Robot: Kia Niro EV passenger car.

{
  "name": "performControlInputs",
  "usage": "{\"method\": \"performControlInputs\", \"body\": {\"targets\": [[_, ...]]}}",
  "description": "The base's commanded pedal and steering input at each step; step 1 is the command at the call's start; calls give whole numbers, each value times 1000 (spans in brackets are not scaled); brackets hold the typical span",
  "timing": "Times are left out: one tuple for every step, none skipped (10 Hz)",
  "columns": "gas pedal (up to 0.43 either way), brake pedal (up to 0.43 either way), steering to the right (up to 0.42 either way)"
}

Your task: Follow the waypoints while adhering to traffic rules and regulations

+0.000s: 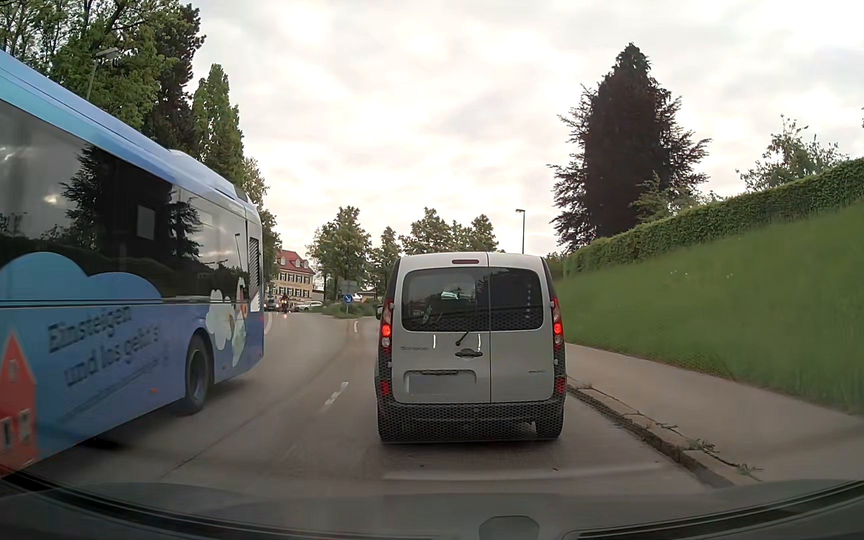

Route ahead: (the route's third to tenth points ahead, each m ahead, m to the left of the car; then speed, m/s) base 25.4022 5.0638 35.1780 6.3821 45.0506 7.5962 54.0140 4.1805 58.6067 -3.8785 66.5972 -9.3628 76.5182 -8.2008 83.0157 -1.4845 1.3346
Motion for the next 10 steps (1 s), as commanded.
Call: {"method": "performControlInputs", "body": {"targets": [[0,0,-32],[0,0,-32],[0,12,-32],[0,30,-32],[0,67,-32],[0,104,-32],[0,122,-32],[0,140,-32],[0,165,-31],[0,171,-31]]}}
